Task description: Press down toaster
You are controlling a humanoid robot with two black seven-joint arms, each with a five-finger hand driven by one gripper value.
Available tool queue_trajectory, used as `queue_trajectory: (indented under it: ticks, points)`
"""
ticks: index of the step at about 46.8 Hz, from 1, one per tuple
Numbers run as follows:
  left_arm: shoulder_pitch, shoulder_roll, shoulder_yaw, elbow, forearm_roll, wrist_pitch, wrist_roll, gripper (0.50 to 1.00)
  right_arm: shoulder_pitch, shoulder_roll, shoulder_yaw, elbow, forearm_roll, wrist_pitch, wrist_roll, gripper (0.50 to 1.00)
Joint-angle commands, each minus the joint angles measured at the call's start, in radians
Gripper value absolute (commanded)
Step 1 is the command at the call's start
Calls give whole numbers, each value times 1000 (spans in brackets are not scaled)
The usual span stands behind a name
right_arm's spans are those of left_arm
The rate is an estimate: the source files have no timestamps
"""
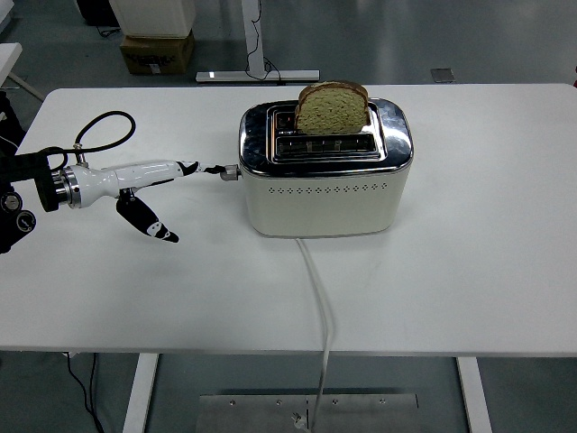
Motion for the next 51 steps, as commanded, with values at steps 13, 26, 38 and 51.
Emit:
queue_trajectory:
  ticks: [13, 26, 38, 51]
  points:
    - [12, -15, 0, 11, -1, 1, 0, 1000, 0, 0, 0, 0, 0, 0, 0, 998]
    - [18, -26, 0, 25, -3, 1, 2, 1000, 0, 0, 0, 1, 0, 0, 2, 998]
    - [26, -40, 0, 39, -4, 1, 2, 1000, 0, 0, 0, 0, 0, 0, 0, 998]
    - [29, -51, 1, 48, -4, 1, 2, 1000, 0, 0, 0, 1, 0, 0, 2, 998]
